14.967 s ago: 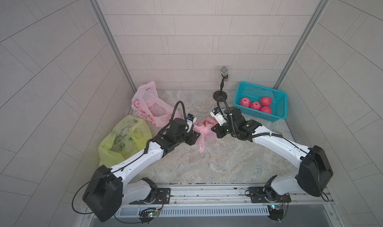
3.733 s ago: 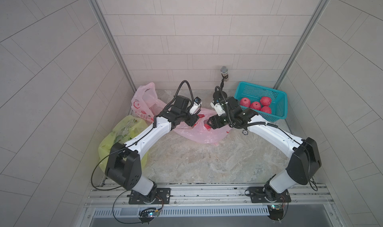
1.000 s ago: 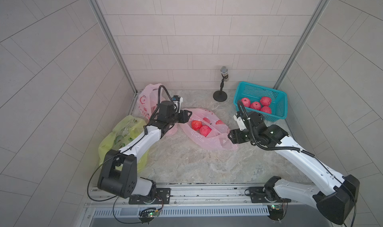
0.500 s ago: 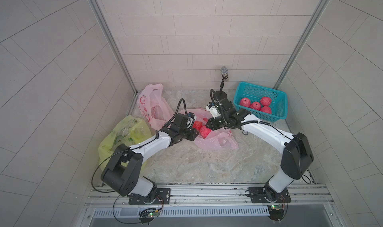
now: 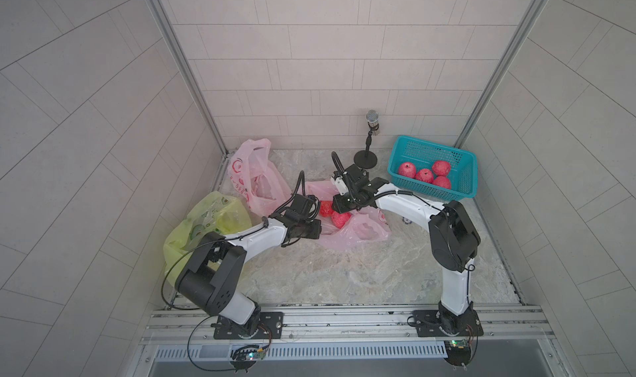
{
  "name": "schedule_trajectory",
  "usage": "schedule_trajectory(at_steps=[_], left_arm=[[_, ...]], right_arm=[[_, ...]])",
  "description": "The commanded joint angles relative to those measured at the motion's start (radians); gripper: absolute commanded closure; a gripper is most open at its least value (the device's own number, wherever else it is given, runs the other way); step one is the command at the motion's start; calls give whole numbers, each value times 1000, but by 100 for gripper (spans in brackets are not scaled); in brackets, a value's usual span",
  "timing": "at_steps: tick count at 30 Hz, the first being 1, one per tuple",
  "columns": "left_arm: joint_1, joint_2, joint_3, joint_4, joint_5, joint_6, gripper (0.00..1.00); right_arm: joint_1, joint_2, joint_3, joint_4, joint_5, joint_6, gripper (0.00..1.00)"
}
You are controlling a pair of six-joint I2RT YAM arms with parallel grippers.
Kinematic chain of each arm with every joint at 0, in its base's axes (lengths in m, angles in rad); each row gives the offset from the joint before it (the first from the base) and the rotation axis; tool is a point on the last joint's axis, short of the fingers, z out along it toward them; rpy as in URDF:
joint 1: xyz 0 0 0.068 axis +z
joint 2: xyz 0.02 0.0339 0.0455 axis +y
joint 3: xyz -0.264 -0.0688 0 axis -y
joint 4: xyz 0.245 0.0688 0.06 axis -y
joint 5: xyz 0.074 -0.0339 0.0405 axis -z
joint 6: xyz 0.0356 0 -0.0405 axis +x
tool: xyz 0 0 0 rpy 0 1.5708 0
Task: Untie the knot of a plastic bag & take out the apple
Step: Untie the plastic bag at the center of the board.
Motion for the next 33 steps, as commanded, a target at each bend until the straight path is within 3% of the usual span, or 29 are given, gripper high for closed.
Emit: schedule_trajectory(at_steps=[1,7,17,24,28,33], left_arm=[[-5,18,0,-18,-21,-14,71],[-5,36,-1,-38,-22,-4,71],[-5,33,-35,-74,-45,7,71],[-5,19,-47,-73,-66,5,71],[-5,16,-35,-30,-55,-2,69],[-5,22,-5,-19,-44,-3,69]], right_arm=[[-19,7,22,21,177,-13,68],[-49,44,48,82,373,-12,65],[-130,126,76,166,453,1,50],[-188,104,60,167,281,-3,39],[-169,44,73,94,147,-18,33],[-118,-62,19,31,79,-23,28]])
